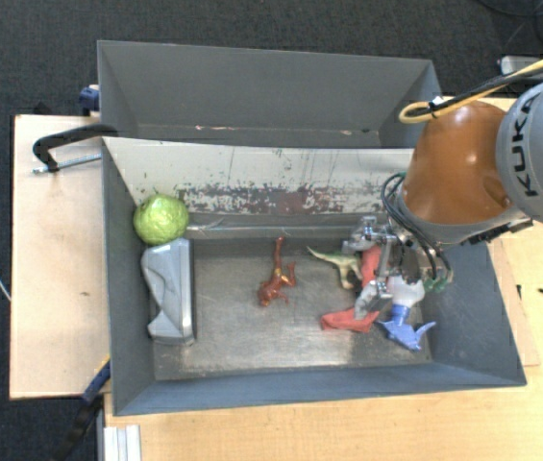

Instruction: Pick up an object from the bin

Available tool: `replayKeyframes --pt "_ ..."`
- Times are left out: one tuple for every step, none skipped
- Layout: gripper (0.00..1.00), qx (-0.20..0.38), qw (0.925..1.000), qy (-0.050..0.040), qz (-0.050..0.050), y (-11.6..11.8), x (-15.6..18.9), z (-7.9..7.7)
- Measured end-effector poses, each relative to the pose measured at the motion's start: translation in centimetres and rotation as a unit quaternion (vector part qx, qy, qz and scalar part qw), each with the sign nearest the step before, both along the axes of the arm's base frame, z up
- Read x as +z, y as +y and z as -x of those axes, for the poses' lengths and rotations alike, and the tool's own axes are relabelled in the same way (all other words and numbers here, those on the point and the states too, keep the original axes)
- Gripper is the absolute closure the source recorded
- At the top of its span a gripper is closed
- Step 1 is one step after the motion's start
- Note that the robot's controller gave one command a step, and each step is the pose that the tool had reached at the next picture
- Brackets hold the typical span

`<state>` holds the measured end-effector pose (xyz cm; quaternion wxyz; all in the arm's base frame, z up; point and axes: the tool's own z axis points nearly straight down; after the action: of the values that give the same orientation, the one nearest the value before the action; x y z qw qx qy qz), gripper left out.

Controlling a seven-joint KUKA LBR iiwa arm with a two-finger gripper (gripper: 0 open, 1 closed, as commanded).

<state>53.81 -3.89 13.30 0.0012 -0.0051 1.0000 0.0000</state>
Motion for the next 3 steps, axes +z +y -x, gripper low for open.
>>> replayKeyframes --pt "0.00 0.151 0.9885 0.0002 0.000 0.6 3.0 1.2" --pt "1.00 0.240 0.9708 -0.0020 0.000 0.8 -5.9 1.6" --pt "1.00 0.240 0.9708 -0.0020 0.001 0.8 -5.9 1.6"
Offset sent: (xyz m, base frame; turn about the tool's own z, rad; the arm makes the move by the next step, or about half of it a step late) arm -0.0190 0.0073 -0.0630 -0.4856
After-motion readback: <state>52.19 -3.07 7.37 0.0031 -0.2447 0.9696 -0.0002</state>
